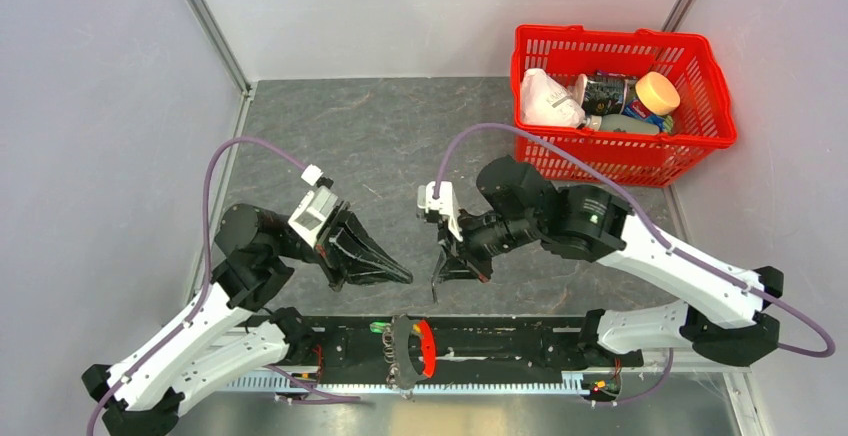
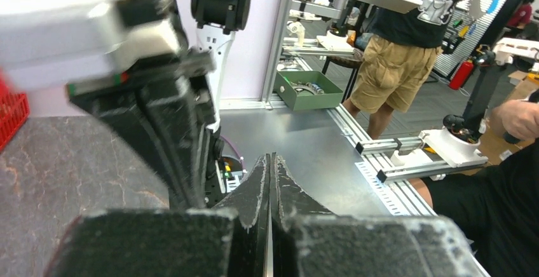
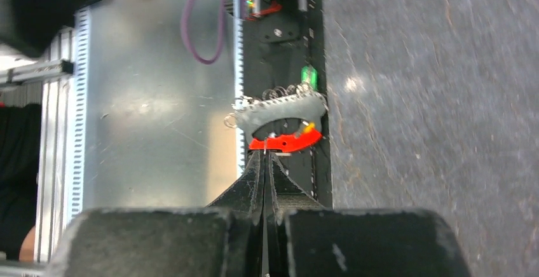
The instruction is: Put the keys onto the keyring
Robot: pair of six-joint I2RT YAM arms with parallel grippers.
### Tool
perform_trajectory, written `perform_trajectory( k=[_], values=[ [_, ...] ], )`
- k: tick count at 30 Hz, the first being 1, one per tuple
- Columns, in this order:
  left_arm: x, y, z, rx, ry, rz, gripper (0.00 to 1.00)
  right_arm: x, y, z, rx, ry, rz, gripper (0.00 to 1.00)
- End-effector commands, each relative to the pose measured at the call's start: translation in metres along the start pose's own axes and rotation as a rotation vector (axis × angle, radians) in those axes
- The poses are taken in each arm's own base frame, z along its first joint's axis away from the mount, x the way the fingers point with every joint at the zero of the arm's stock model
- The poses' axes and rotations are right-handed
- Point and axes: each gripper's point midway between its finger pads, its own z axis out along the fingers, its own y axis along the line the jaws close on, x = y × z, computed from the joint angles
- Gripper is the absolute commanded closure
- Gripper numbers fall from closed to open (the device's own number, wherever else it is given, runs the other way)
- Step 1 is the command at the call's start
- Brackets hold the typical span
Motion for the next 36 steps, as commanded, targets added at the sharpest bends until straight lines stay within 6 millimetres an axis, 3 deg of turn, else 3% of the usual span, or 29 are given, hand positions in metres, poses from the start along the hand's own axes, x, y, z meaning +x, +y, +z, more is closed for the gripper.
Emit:
perform_trajectory(
  k=[1,6,15,19,26,28,31,34,36],
  values=[
    [0.005,0.009,-0.005,-0.079,0.009,0.035,0.98,0.010,-0.045,0.009,0.145,-0.028,0.138,1.00],
    [0.007,0.015,-0.013,-0.166,0.012,0.053,0.98,0.039,-0.081,0.009,0.254,-0.037,0.272,1.00],
    [0.015,0.041,-0.028,-0.359,0.014,0.045,0.98,0.146,-0.144,0.016,0.561,0.121,0.616,1.00],
    [0.015,0.053,-0.034,-0.439,-0.006,0.042,0.98,0.191,-0.162,0.020,0.678,0.227,0.709,1.00],
    [0.017,0.064,-0.044,-0.532,-0.014,0.040,0.95,0.248,-0.191,0.031,0.830,0.391,0.794,1.00],
    [0.020,0.068,-0.047,-0.557,-0.006,0.034,0.98,0.256,-0.201,0.032,0.876,0.420,0.794,0.92],
    [0.020,0.070,-0.050,-0.577,-0.009,0.037,0.98,0.253,-0.214,0.035,0.913,0.414,0.780,0.65],
    [0.021,0.070,-0.052,-0.594,-0.007,0.039,0.98,0.228,-0.219,0.039,0.882,0.321,0.753,0.49],
    [0.021,0.070,-0.055,-0.608,-0.008,0.043,0.98,0.205,-0.215,0.041,0.828,0.244,0.718,0.44]
  ],
)
